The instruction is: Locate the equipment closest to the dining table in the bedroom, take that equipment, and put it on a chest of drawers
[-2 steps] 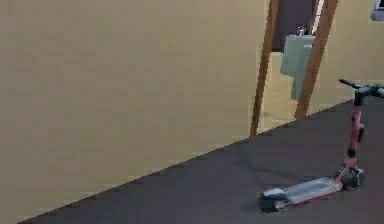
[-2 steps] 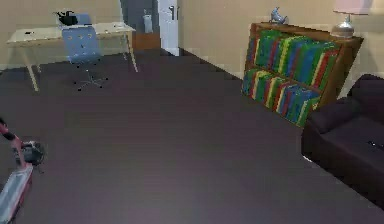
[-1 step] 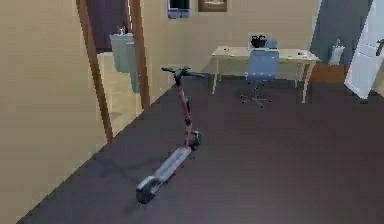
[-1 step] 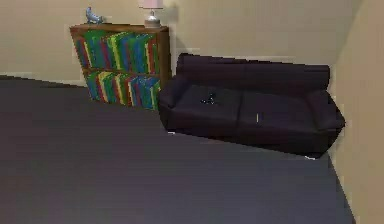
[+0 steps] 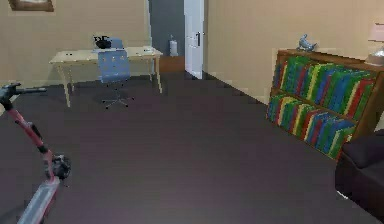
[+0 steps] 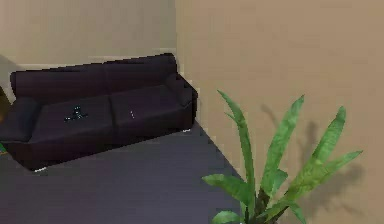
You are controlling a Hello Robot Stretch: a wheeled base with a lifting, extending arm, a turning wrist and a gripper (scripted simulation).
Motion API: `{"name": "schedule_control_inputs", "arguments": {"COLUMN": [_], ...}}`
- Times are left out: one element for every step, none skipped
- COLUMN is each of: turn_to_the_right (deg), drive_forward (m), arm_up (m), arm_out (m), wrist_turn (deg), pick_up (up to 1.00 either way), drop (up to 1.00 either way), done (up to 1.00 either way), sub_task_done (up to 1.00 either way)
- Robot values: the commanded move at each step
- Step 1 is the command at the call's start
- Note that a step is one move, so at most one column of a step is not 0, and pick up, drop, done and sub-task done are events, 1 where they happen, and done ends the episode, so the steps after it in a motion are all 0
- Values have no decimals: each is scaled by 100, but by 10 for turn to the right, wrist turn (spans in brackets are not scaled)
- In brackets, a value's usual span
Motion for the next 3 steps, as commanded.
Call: {"name": "schedule_control_inputs", "arguments": {"turn_to_the_right": [0, 0, 0], "drive_forward": [100, 100, 100], "arm_up": [0, 0, 0], "arm_out": [0, 0, 0], "wrist_turn": [0, 0, 0], "pick_up": [0, 0, 0], "drop": [0, 0, 0], "done": [0, 0, 0], "sub_task_done": [0, 0, 0]}}
